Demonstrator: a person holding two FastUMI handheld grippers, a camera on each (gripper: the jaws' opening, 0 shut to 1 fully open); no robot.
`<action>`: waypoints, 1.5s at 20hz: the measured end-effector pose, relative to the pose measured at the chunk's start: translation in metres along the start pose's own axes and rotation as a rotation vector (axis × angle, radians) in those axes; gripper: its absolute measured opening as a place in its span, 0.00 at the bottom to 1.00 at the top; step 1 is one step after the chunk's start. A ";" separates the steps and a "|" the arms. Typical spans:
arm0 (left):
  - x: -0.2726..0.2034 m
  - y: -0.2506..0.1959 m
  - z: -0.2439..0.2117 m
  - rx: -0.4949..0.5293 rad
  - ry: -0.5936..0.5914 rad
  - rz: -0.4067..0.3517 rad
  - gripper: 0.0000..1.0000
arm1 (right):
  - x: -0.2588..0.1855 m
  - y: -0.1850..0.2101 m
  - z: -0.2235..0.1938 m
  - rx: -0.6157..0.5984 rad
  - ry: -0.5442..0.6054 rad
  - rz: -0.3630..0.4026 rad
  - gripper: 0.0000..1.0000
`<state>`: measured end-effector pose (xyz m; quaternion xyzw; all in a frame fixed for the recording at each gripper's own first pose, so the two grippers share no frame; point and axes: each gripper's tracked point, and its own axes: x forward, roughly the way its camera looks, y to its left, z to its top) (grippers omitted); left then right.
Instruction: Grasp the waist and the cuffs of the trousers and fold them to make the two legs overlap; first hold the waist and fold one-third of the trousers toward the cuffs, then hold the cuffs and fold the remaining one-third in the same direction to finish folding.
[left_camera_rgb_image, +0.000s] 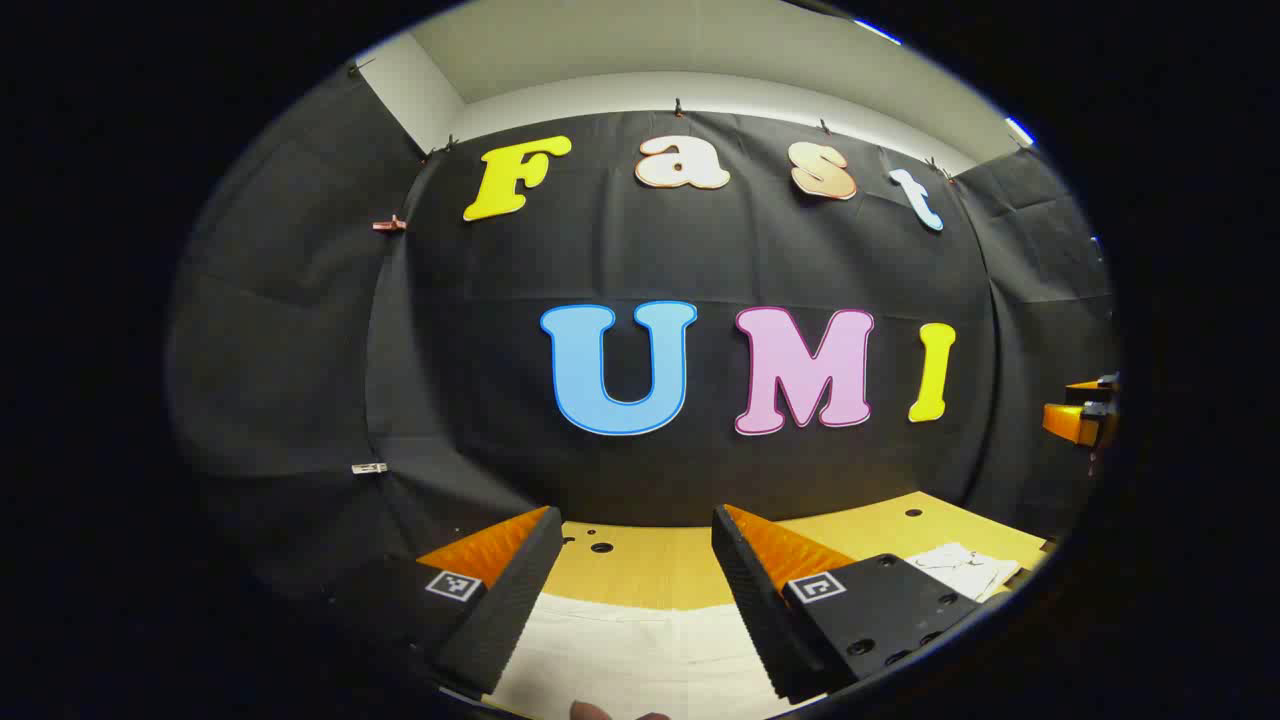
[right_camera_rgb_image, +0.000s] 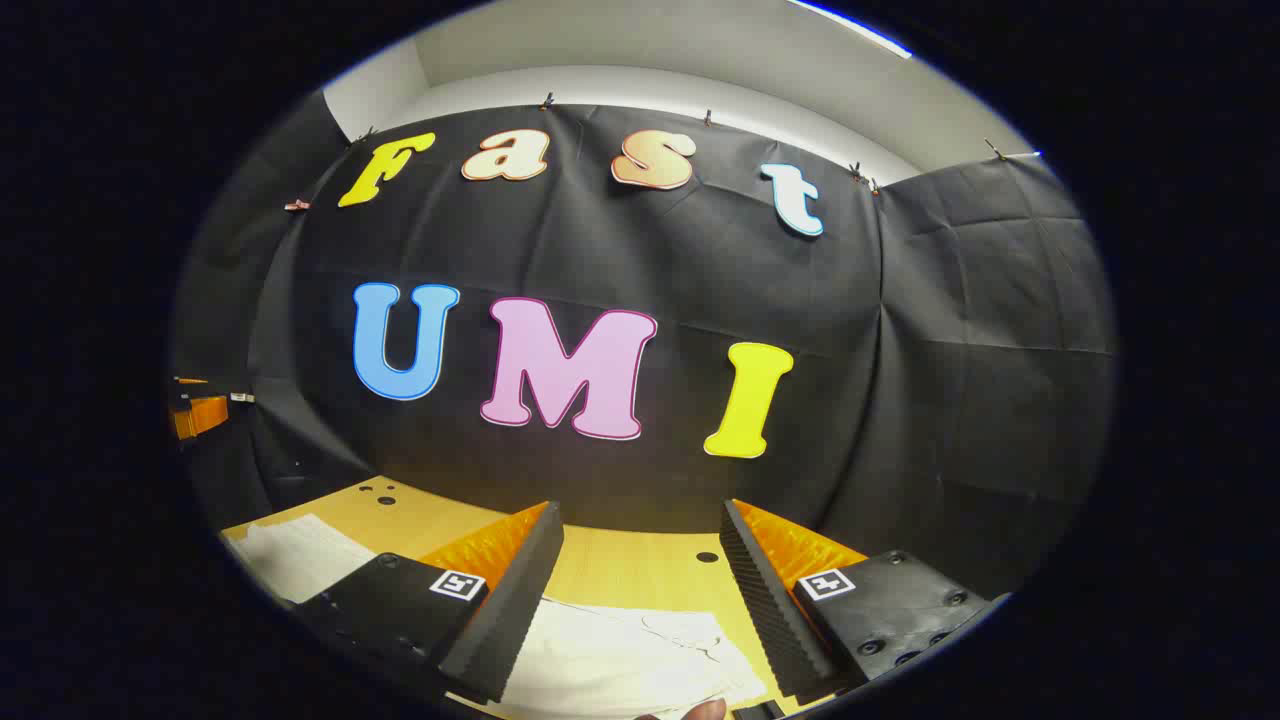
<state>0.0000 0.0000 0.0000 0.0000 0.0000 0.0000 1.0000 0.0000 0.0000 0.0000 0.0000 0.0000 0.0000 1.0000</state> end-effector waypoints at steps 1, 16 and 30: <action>-0.001 0.000 -0.001 0.004 0.001 0.000 0.95 | 0.000 0.000 0.001 0.003 0.000 -0.001 0.97; -0.005 -0.001 -0.017 0.038 0.040 -0.040 0.95 | -0.005 0.010 0.004 -0.036 0.003 -0.002 0.97; -0.045 0.073 -0.198 0.935 0.316 -0.381 0.93 | -0.025 0.006 -0.013 -0.087 0.050 -0.028 0.97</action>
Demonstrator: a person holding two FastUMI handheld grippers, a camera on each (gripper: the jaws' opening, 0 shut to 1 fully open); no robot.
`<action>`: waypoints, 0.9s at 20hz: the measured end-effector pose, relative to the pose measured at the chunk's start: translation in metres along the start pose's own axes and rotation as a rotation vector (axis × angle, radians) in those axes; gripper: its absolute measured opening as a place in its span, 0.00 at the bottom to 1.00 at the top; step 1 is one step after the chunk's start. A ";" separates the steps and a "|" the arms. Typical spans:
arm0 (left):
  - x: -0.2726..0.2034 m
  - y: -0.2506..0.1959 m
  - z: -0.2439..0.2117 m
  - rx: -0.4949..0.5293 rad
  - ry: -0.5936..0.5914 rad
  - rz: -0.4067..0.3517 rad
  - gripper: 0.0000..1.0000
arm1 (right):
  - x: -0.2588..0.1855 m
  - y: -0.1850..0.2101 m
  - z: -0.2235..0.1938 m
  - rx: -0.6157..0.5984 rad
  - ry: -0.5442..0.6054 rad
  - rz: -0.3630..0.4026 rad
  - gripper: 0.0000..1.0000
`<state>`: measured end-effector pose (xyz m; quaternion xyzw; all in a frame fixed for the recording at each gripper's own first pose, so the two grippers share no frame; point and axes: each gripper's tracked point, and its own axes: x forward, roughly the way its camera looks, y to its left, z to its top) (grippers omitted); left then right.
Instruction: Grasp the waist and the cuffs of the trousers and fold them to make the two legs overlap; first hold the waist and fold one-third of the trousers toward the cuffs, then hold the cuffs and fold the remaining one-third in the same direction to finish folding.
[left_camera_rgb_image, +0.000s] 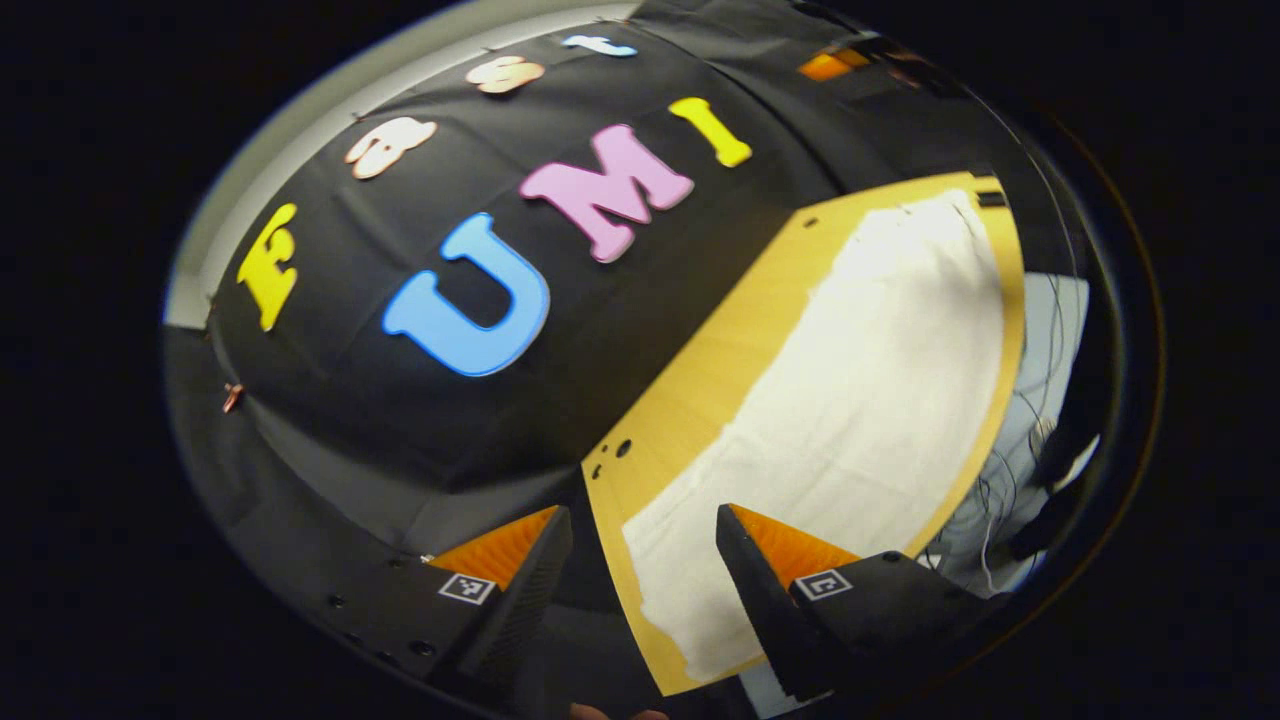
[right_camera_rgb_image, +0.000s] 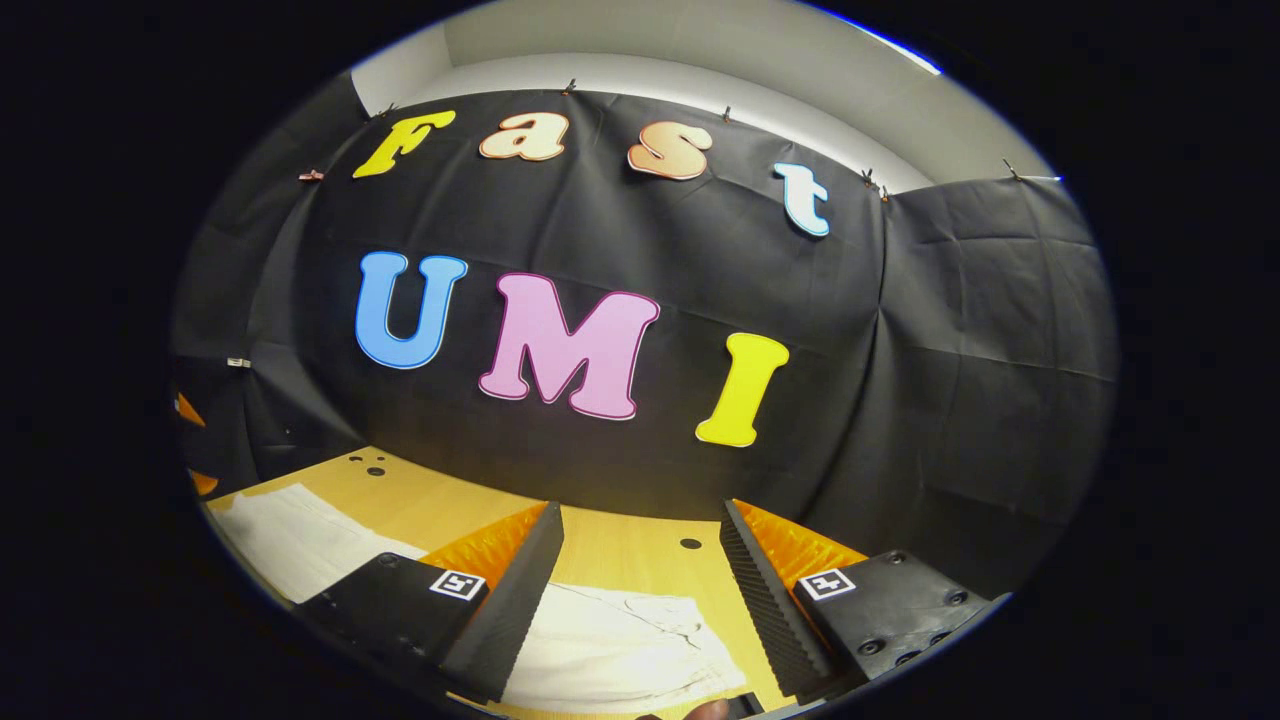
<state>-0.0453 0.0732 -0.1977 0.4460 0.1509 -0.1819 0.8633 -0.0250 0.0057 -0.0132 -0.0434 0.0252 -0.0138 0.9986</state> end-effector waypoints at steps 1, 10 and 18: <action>0.002 -0.015 -0.013 0.044 0.012 -0.048 0.93 | -0.002 -0.002 0.000 -0.001 0.003 -0.003 0.97; 0.011 -0.090 -0.117 0.284 0.197 -0.313 0.93 | -0.014 -0.010 -0.013 -0.028 0.044 -0.034 0.98; 0.044 -0.097 -0.158 0.427 0.266 -0.358 0.93 | -0.024 -0.013 -0.030 -0.066 0.082 -0.062 0.98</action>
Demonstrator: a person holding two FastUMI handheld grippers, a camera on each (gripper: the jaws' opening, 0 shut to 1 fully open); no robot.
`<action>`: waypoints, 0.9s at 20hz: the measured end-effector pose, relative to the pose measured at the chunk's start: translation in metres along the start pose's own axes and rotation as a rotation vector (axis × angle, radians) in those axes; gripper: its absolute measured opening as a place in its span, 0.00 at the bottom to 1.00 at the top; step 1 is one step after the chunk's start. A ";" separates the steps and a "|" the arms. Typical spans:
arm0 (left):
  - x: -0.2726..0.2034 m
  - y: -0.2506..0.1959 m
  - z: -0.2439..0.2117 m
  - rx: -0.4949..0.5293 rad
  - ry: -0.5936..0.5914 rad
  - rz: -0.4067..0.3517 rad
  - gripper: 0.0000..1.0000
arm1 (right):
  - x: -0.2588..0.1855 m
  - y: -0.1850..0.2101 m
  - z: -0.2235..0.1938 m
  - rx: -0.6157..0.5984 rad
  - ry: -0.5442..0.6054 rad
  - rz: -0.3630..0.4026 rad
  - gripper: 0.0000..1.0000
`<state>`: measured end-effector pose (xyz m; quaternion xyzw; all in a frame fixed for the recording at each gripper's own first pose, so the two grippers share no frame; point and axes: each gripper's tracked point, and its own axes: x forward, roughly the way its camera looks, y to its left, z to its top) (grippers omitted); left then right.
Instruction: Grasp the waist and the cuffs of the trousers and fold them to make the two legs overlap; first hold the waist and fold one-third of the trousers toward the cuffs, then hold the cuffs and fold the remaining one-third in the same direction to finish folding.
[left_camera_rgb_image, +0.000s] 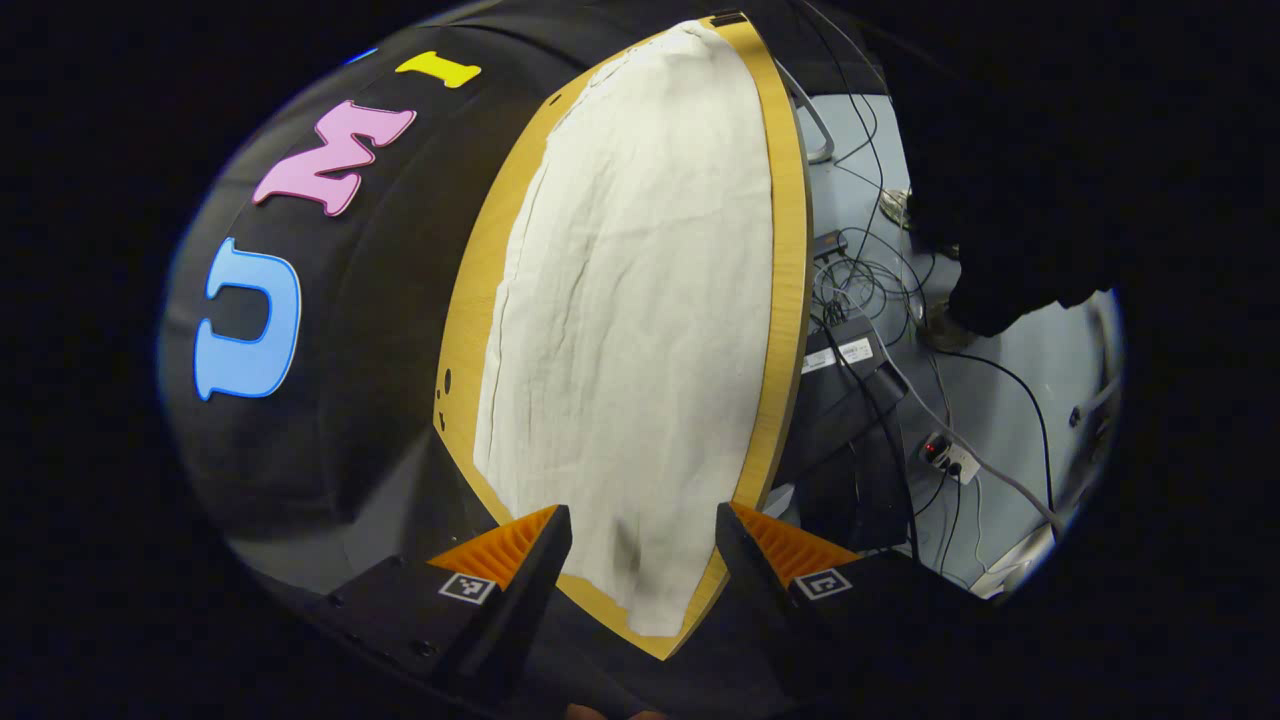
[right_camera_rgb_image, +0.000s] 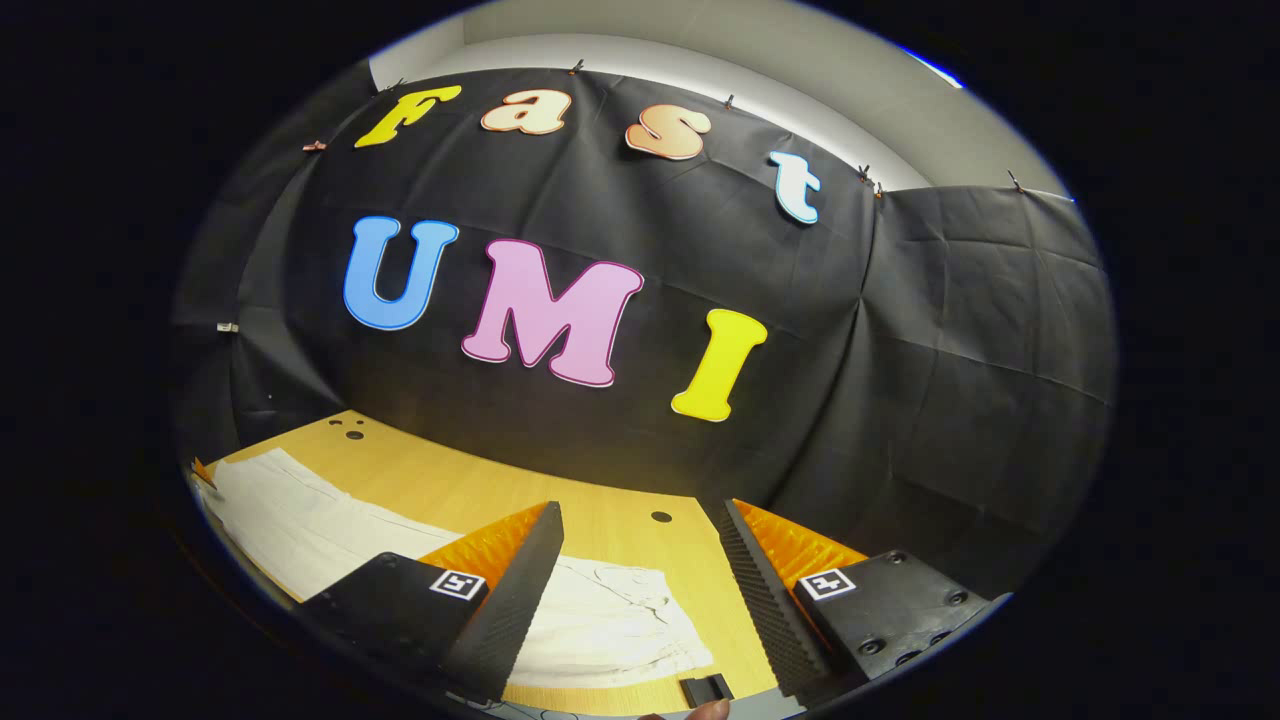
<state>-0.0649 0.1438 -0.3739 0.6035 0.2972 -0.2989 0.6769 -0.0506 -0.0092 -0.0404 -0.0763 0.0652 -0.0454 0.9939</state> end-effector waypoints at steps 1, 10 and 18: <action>0.003 0.003 -0.002 0.012 0.003 0.005 0.92 | -0.001 -0.001 -0.004 -0.002 0.008 -0.006 0.98; 0.047 0.020 -0.003 0.046 0.060 -0.038 0.55 | -0.007 -0.013 -0.055 -0.139 0.107 -0.021 0.98; 0.065 0.023 -0.001 0.020 0.088 -0.083 0.09 | -0.003 -0.016 -0.132 -0.469 0.242 0.119 0.98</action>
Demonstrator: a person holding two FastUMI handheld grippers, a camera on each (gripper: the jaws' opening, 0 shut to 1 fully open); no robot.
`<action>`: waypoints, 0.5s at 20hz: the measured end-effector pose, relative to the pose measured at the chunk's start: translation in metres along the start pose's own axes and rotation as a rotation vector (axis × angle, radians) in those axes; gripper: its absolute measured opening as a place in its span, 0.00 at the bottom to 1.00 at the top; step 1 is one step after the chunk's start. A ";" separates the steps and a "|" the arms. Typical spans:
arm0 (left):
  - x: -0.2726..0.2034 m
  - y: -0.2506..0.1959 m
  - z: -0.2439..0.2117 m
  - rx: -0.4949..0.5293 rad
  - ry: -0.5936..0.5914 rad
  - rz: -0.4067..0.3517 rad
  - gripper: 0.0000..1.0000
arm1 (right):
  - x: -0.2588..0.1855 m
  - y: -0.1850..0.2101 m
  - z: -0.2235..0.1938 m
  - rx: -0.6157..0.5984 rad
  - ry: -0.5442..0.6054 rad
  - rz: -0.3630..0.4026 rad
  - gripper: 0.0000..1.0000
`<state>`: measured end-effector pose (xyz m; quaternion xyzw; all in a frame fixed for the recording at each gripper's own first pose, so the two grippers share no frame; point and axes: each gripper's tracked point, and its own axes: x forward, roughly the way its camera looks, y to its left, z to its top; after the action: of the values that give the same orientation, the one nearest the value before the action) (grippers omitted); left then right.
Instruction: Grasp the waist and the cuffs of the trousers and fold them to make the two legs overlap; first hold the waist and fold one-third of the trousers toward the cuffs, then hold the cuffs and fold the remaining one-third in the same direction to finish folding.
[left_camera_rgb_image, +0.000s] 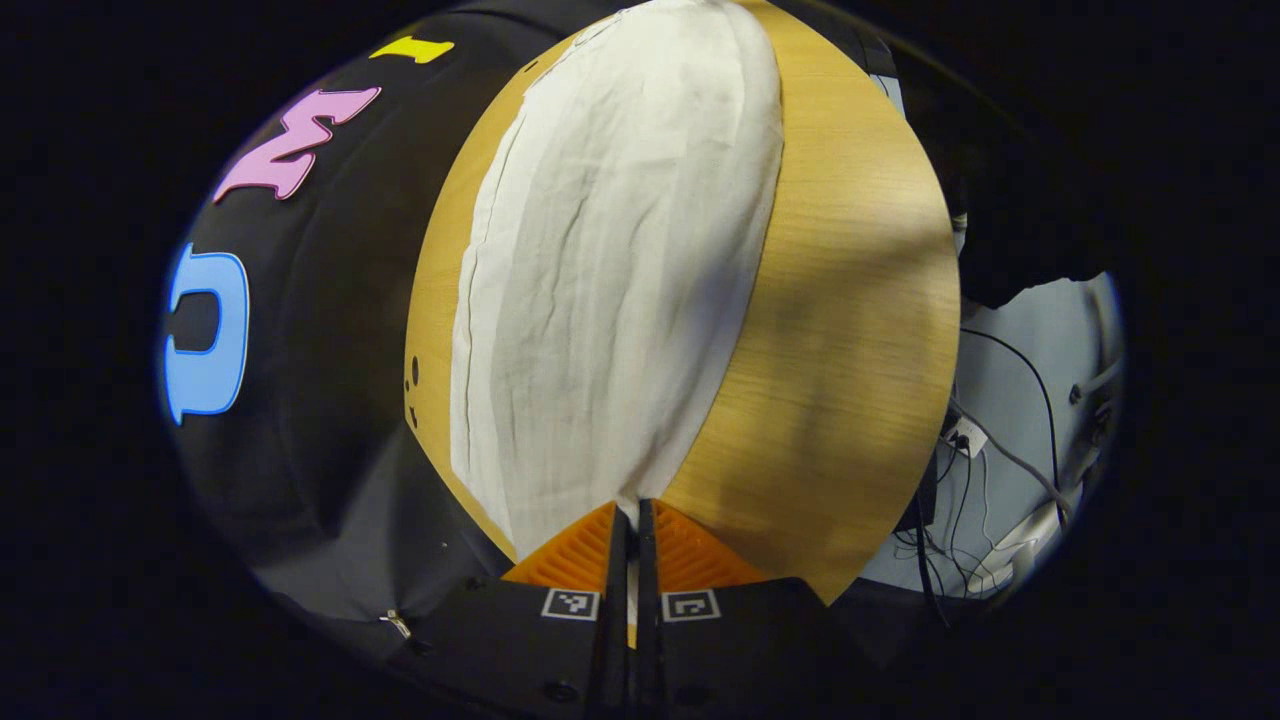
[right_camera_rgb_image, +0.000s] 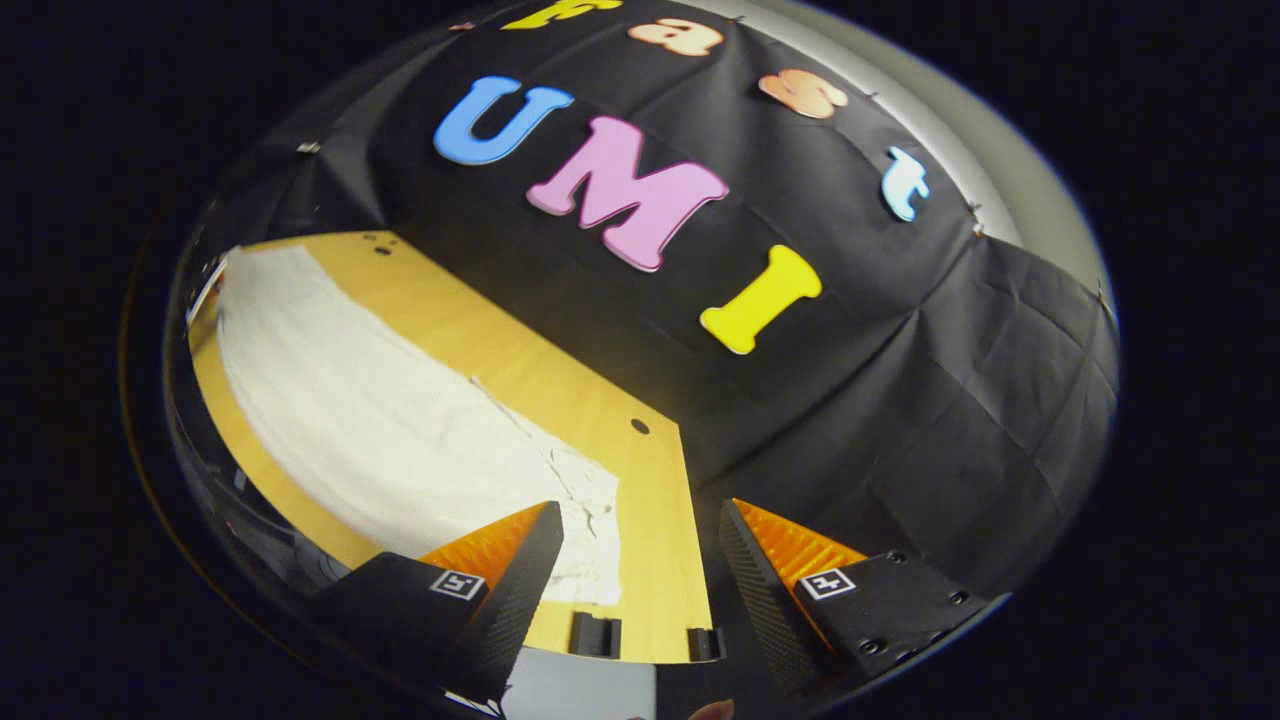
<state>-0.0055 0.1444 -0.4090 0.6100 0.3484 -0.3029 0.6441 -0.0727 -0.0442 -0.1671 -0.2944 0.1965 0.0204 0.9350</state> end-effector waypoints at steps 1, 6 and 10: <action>0.000 0.001 -0.001 -0.007 0.004 -0.006 0.08 | 0.002 0.008 -0.010 -0.060 0.008 0.031 0.98; -0.001 0.000 0.000 -0.024 0.020 -0.037 0.07 | 0.027 0.069 -0.064 -0.364 0.036 0.248 0.97; -0.002 0.000 0.002 -0.024 0.037 -0.030 0.07 | 0.042 0.102 -0.116 -0.554 0.072 0.367 0.97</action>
<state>-0.0067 0.1428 -0.4069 0.6022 0.3729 -0.2971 0.6403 -0.0905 -0.0280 -0.3254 -0.4978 0.2660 0.2305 0.7927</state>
